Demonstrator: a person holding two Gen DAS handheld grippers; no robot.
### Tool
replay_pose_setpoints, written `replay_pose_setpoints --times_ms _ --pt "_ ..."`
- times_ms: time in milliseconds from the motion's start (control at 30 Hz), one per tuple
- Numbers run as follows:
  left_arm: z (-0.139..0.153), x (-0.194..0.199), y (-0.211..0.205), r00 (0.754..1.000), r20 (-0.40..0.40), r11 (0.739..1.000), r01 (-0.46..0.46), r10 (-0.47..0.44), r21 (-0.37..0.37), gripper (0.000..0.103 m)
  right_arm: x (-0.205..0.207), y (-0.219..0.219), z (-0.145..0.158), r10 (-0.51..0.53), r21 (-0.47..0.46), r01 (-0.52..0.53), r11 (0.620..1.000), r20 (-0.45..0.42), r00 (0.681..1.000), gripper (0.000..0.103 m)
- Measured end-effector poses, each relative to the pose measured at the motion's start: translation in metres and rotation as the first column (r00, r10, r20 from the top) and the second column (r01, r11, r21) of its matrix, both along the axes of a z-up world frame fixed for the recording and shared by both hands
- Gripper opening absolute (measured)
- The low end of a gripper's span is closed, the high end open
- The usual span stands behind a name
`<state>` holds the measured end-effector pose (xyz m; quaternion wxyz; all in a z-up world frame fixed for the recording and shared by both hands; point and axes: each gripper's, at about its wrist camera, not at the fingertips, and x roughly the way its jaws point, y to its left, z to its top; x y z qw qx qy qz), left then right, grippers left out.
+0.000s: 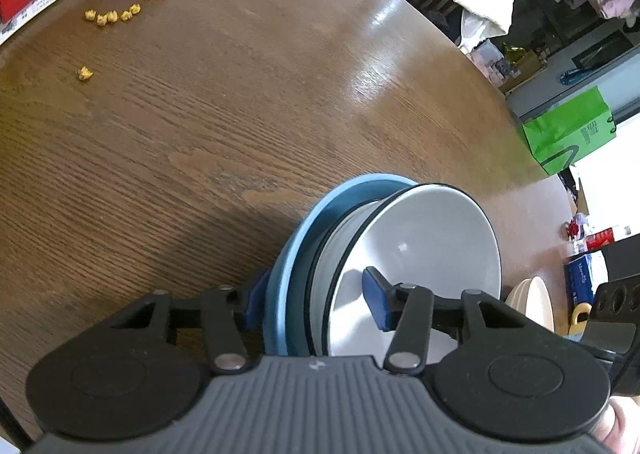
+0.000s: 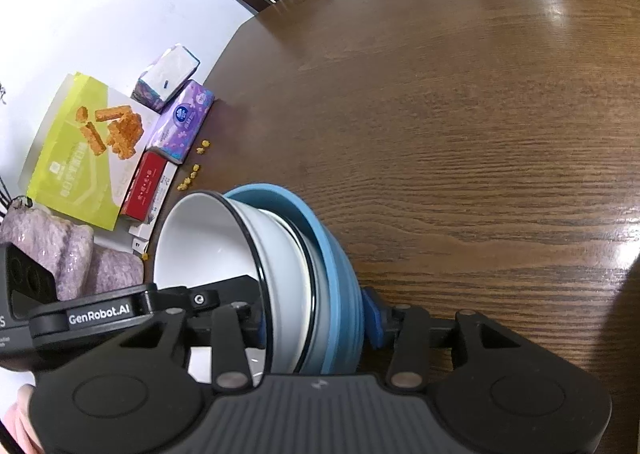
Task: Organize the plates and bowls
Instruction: 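Lift the nested bowls with both grippers and carry them toward the beige plates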
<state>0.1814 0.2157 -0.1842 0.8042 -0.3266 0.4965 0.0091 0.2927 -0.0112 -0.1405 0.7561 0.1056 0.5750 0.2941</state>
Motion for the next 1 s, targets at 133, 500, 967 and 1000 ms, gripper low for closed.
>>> replay_pose_setpoints --times_ms 133,500,967,1000 --pt "0.003 -0.001 -0.001 1.0 0.005 1.0 0.013 -0.013 0.02 0.046 -0.002 0.0 0.002 0.011 -0.007 -0.011 1.0 0.03 0.999 0.04" --pt "0.01 -0.004 -0.008 0.999 0.012 0.998 0.041 -0.042 0.043 0.046 -0.007 -0.004 0.006 0.014 -0.011 -0.013 1.0 0.043 0.999 0.039" --pt "0.029 -0.019 -0.009 0.995 0.051 0.995 0.082 -0.085 0.058 0.046 -0.02 -0.014 0.019 -0.034 0.005 0.033 0.999 0.072 0.997 0.039" --pt "0.031 -0.021 -0.009 0.994 0.055 0.994 0.088 -0.091 0.058 0.046 -0.022 -0.016 0.02 -0.043 0.006 0.043 0.999 0.075 0.996 0.039"
